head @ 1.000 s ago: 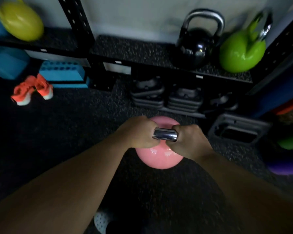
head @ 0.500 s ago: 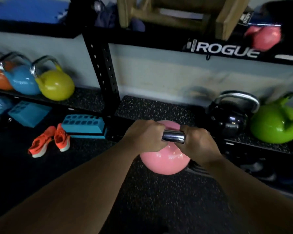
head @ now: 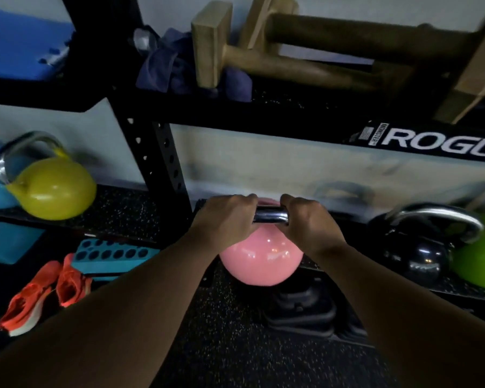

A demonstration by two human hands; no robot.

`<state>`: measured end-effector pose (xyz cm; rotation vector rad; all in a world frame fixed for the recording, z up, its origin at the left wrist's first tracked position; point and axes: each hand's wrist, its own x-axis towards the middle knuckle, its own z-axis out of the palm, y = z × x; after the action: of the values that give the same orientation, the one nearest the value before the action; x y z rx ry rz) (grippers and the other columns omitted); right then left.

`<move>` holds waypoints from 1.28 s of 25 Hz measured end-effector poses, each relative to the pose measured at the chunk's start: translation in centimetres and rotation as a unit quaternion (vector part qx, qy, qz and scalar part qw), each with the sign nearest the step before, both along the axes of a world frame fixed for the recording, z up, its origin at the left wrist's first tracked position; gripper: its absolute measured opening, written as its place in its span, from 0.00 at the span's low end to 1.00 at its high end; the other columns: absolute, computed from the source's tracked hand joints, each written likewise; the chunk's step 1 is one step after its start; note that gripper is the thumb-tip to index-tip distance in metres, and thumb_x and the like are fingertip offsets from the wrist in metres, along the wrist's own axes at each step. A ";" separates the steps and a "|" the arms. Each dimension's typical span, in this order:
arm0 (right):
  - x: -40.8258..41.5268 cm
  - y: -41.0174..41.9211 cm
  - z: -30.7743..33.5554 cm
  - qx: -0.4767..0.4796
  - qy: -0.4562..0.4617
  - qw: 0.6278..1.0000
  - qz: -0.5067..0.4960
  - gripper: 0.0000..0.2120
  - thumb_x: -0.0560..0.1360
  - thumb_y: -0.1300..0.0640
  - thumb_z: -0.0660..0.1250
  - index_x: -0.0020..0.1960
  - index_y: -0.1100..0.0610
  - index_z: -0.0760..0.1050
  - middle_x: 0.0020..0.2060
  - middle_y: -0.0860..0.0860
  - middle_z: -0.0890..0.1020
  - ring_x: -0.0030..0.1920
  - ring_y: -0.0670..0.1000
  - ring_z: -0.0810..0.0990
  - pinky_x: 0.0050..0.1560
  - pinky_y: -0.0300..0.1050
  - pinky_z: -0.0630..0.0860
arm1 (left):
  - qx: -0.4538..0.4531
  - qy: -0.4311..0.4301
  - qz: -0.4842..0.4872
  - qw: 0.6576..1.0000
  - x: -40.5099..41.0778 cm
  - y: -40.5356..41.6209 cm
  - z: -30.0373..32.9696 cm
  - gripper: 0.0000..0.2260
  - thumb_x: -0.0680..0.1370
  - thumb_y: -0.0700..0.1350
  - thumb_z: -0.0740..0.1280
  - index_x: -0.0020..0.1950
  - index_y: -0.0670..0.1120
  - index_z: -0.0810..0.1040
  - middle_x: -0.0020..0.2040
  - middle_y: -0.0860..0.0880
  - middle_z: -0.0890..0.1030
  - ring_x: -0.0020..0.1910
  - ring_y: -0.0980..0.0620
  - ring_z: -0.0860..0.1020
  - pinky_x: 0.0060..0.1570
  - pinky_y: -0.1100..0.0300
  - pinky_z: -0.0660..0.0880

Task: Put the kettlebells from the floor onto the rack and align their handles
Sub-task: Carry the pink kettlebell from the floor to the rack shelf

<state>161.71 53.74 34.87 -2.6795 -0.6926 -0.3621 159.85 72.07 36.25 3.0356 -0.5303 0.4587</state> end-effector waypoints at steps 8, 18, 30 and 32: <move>6.3 3.2 -2.2 0.002 0.095 0.993 -0.069 0.08 0.71 0.66 0.70 0.48 0.61 0.74 0.40 0.58 0.81 0.39 0.57 0.76 0.39 0.46 0.70 | -0.044 0.088 -0.001 0.995 7.8 1.6 -2.8 0.14 0.74 0.43 0.72 0.57 0.42 0.75 0.48 0.43 0.82 0.45 0.44 0.81 0.36 0.56 0.69; 9.8 3.2 -3.5 0.072 0.140 0.979 -0.132 0.04 0.71 0.65 0.67 0.44 0.62 0.73 0.34 0.58 0.79 0.34 0.58 0.77 0.30 0.47 0.71 | -0.136 0.149 -0.008 0.979 11.9 1.5 -3.5 0.09 0.74 0.39 0.70 0.50 0.44 0.72 0.44 0.44 0.78 0.39 0.46 0.74 0.35 0.56 0.66; 12.0 1.9 -4.0 0.046 0.177 0.977 -0.107 0.12 0.72 0.58 0.67 0.55 0.57 0.71 0.43 0.57 0.79 0.45 0.58 0.78 0.36 0.45 0.72 | -0.143 0.166 0.064 0.974 13.7 -0.5 -3.6 0.19 0.75 0.39 0.67 0.64 0.43 0.66 0.56 0.40 0.74 0.54 0.39 0.74 0.52 0.43 0.76; 11.7 1.9 -3.2 -0.014 0.157 0.984 -0.081 0.25 0.70 0.53 0.70 0.65 0.52 0.68 0.55 0.57 0.75 0.58 0.59 0.71 0.51 0.50 0.73 | -0.162 0.178 0.071 0.968 12.9 -0.2 -3.8 0.30 0.73 0.38 0.70 0.72 0.46 0.60 0.63 0.40 0.70 0.60 0.39 0.71 0.58 0.43 0.73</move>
<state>173.40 55.63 31.62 -2.7397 -0.3884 0.0344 172.80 71.85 32.48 2.7514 -0.1960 -0.0067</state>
